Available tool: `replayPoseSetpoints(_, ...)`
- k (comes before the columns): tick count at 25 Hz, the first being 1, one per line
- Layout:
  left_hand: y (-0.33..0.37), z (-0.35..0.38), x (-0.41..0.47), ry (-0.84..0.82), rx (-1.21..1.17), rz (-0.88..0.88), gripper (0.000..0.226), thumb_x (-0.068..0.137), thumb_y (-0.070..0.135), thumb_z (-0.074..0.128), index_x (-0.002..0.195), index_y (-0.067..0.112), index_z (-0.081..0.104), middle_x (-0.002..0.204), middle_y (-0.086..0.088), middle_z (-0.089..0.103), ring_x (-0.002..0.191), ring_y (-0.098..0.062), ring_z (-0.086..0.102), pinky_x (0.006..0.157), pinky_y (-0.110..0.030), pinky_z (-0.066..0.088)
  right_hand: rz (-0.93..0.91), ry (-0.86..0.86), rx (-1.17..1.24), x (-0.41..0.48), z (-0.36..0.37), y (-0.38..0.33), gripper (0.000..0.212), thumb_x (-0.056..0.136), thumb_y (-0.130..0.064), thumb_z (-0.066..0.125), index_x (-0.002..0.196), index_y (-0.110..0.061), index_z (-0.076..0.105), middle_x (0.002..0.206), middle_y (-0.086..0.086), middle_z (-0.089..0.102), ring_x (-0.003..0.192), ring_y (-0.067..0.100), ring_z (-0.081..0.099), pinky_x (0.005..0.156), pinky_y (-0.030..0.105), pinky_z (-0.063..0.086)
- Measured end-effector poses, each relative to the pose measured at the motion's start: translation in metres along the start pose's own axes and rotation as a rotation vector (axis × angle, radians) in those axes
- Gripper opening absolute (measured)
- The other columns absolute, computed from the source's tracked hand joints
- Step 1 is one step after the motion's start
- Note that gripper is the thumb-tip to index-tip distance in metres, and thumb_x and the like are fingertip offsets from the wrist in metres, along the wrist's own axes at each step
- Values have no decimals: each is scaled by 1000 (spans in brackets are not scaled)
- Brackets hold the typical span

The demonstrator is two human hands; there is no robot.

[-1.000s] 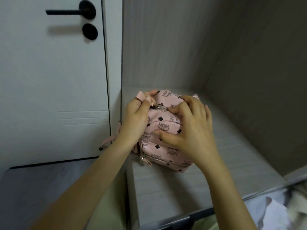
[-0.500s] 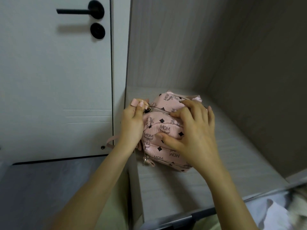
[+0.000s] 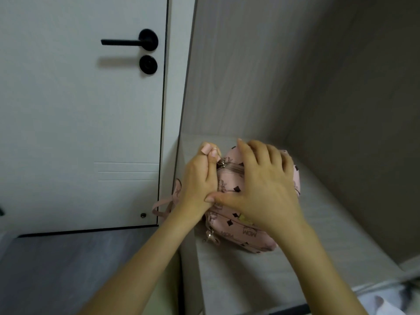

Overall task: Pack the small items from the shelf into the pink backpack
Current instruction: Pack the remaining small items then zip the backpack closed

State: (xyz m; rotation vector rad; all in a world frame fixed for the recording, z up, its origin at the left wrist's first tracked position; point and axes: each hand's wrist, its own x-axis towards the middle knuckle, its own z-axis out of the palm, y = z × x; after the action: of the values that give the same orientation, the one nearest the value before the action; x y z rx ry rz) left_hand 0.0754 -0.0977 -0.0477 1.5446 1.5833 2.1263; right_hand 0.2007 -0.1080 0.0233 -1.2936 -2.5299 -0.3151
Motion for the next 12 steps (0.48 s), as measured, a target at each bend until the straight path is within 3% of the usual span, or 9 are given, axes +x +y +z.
replayPoseSetpoints(3, 6, 3, -1, 20, 7, 9, 27, 97, 29, 27, 81, 17, 45, 68, 18, 46, 66, 2, 48, 61, -9, 35, -56, 9, 16, 2, -2, 9, 91, 56, -89, 37, 130, -37, 43, 141, 2, 36, 130, 25, 31, 109, 46, 15)
replayPoseSetpoints(6, 5, -2, -5, -37, -24, -54, 28, 97, 35, 31, 81, 18, 47, 70, 14, 53, 68, -1, 52, 64, -13, 41, -46, 97, 98, 0, 1, 9, 52, 78, -72, 36, 113, -38, 56, 134, -1, 43, 126, 23, 35, 108, 45, 18)
replayPoseSetpoints(9, 3, -16, -12, -160, -207, -313, 29, 90, 49, 39, 88, 28, 59, 83, 5, 65, 82, -10, 64, 76, -30, 52, -24, 109, 93, 3, 4, 9, 30, 86, -53, 46, 106, -36, 60, 133, -1, 45, 125, 26, 38, 109, 48, 19)
replayPoseSetpoints(11, 1, -30, -22, -171, -236, -441, 32, 79, 63, 43, 92, 40, 61, 84, 13, 68, 83, -3, 65, 75, -26, 51, -8, 99, 112, 4, 4, 9, 24, 85, -50, 52, 102, -35, 61, 134, -1, 45, 124, 27, 38, 109, 48, 18)
replayPoseSetpoints(12, -1, -37, -27, -169, -246, -486, 33, 76, 64, 45, 93, 42, 63, 84, 11, 70, 83, -6, 66, 77, -31, 52, -6, 105, 128, 4, 4, 8, 23, 84, -49, 53, 100, -34, 61, 133, -1, 45, 123, 27, 39, 109, 48, 17)
